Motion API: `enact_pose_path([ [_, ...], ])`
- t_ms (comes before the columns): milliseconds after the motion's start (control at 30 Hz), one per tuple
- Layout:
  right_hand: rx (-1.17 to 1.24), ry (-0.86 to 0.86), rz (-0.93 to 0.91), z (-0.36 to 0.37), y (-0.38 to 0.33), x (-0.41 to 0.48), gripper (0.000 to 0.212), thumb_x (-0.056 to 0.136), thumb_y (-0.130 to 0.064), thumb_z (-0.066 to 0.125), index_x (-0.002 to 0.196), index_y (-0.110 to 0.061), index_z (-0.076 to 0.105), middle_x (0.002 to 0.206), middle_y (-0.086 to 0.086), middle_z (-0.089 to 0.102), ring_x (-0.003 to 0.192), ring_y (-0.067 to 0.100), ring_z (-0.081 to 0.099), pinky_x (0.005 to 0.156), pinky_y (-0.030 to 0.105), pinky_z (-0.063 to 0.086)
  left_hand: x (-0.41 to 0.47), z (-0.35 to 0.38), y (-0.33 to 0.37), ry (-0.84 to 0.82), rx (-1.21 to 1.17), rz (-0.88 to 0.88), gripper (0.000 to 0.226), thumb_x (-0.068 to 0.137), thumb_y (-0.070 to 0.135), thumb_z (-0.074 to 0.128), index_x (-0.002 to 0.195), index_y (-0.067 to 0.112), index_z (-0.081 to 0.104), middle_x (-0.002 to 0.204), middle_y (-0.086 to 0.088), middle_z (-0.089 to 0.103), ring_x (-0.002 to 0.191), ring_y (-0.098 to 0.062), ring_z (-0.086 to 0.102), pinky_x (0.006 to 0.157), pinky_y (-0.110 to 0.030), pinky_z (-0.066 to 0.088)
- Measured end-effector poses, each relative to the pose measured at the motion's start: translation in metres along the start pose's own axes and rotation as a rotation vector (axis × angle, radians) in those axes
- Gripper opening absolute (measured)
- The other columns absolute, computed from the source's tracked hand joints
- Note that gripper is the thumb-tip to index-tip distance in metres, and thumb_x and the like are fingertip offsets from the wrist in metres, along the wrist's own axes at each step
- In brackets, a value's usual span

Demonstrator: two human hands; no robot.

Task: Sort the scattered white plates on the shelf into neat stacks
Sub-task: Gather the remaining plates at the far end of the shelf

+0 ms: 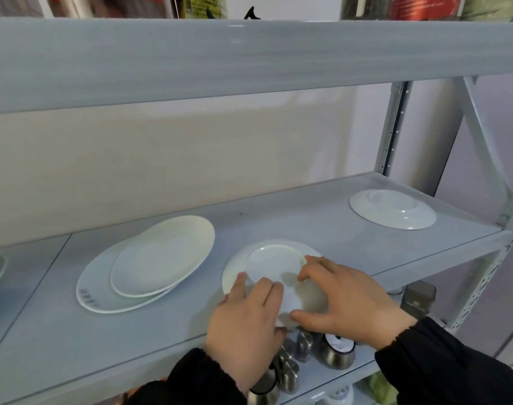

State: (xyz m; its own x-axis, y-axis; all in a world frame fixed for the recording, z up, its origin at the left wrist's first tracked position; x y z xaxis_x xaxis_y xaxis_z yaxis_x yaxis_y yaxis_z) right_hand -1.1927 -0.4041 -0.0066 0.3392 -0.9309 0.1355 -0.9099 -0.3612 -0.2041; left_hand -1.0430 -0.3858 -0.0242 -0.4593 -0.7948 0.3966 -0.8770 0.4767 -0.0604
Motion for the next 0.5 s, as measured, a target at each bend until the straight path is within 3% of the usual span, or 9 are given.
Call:
enact_pose_path([
  [67, -0.012, -0.014, -0.007, 0.0, -0.007, -0.01, 0.07, 0.072, -0.083, 0.048, 0.128, -0.041, 0.041, 0.148, -0.014, 0.038, 0.127, 0.006, 0.045, 0.091, 0.023, 0.039, -0.009, -0.003, 0.004, 0.035, 0.033, 0.032, 0.073, 0.05, 0.041, 0.087, 0.113, 0.018, 0.057, 0.099, 0.003, 0.057, 0.105, -0.037, 0.065, 0.049, -0.034, 0.055],
  [167, 0.019, -0.054, -0.009, 0.002, -0.01, -0.023, 0.082, 0.069, -0.09, 0.043, 0.138, -0.047, 0.032, 0.16, -0.018, 0.02, 0.145, 0.005, 0.022, 0.11, 0.026, 0.032, -0.016, -0.007, 0.004, 0.049, 0.122, 0.06, 0.072, 0.048, 0.029, 0.087, 0.113, 0.014, 0.058, 0.096, -0.001, 0.057, 0.103, -0.038, 0.066, 0.042, -0.032, 0.052],
  [267, 0.096, -0.023, -0.008, -0.005, -0.004, -0.029, 0.092, 0.062, -0.099, 0.026, 0.144, -0.058, 0.021, 0.16, -0.028, 0.007, 0.147, -0.005, 0.006, 0.115, 0.027, 0.029, -0.02, -0.012, 0.004, 0.073, 0.147, 0.088, 0.068, 0.054, 0.019, 0.081, 0.117, 0.013, 0.056, 0.1, -0.002, 0.057, 0.105, -0.038, 0.066, 0.045, -0.034, 0.053],
  [333, 0.157, 0.064, -0.027, -0.02, 0.0, -0.028, 0.083, 0.063, -0.099, 0.023, 0.139, -0.067, 0.016, 0.159, -0.032, 0.002, 0.146, -0.01, -0.002, 0.116, 0.029, 0.028, -0.022, -0.021, -0.002, 0.083, 0.081, 0.089, 0.072, 0.053, 0.015, 0.083, 0.12, 0.013, 0.056, 0.107, -0.002, 0.057, 0.102, -0.033, 0.067, 0.047, -0.032, 0.055],
  [433, 0.285, 0.237, -0.042, -0.048, 0.007, -0.027, 0.071, 0.076, -0.083, 0.036, 0.142, -0.064, 0.021, 0.158, -0.035, 0.007, 0.145, -0.011, 0.002, 0.114, 0.03, 0.026, -0.019, -0.047, -0.023, 0.1, -0.02, -0.003, 0.077, 0.047, 0.009, 0.084, 0.119, 0.014, 0.056, 0.11, -0.001, 0.06, 0.063, -0.02, 0.064, 0.038, -0.027, 0.047],
  [500, 0.358, 0.34, -0.052, -0.064, 0.009, -0.026, 0.068, 0.081, -0.075, 0.039, 0.146, -0.06, 0.023, 0.158, -0.034, 0.012, 0.146, -0.009, 0.008, 0.11, 0.03, 0.026, -0.017, -0.068, -0.036, 0.156, -0.108, -0.072, 0.067, 0.06, 0.007, 0.079, 0.121, 0.018, 0.054, 0.111, 0.003, 0.061, 0.046, -0.017, 0.055, 0.035, -0.027, 0.043],
])
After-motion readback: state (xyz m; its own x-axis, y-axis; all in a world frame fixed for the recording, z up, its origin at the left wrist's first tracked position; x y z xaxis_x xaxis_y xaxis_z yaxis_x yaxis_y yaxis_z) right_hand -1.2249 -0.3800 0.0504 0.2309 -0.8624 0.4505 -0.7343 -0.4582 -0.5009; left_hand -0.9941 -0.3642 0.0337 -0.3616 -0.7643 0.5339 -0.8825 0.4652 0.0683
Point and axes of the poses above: each hand's wrist, its own x-axis towards the middle knuckle, its own z-axis out of the palm, y = z × x, the point moved 7 cm from there along x, towards the middle knuckle
